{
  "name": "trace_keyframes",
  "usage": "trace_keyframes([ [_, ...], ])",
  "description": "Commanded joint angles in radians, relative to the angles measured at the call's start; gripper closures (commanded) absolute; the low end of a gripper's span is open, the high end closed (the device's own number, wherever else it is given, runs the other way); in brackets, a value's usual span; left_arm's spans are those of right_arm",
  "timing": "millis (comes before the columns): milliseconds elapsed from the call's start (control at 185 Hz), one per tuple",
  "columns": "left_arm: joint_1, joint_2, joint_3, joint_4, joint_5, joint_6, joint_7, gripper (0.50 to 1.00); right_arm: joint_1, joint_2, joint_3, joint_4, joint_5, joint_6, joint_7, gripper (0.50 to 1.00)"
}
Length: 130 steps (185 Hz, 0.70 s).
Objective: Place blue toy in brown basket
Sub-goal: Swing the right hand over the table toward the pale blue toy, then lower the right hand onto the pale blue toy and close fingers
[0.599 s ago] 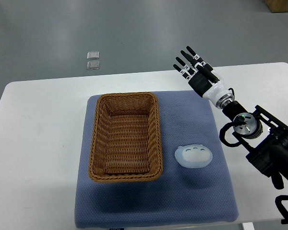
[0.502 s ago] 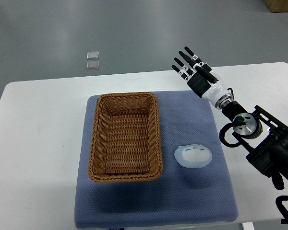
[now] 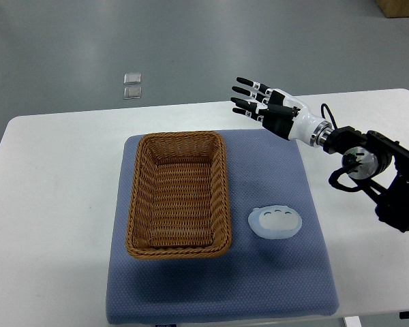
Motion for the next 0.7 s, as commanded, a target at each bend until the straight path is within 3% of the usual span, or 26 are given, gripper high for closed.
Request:
trace_keyframes([
  [0,0.002,0.000,-0.001,0.004,0.000,-0.005,0.000,0.500,0.115,-0.120,-0.193,0.056,-0.022,0.008,-0.015,0.587],
  [162,0.002,0.000,0.005,-0.007,0.002,-0.005,0.002,0.500,0.369,-0.268,-0.540,0.192,-0.057,0.008,-0.034,0.587],
  [437,0.002,0.000,0.010,-0.010,0.003,-0.007,0.000,0.500,0.782,-0.349,-1.074,0.480,-0.120,-0.006,-0.094,0.587],
  [555,0.002,0.000,0.010,-0.007,0.002,-0.007,0.000,0.500,0.877,-0.361,-1.184,0.563,-0.126,-0.012,-0.119,0.587],
  [696,0.002,0.000,0.010,-0.007,0.002,-0.007,0.002,0.500,0.910,-0.346,-1.218,0.569,-0.140,-0.015,-0.119,0.587],
])
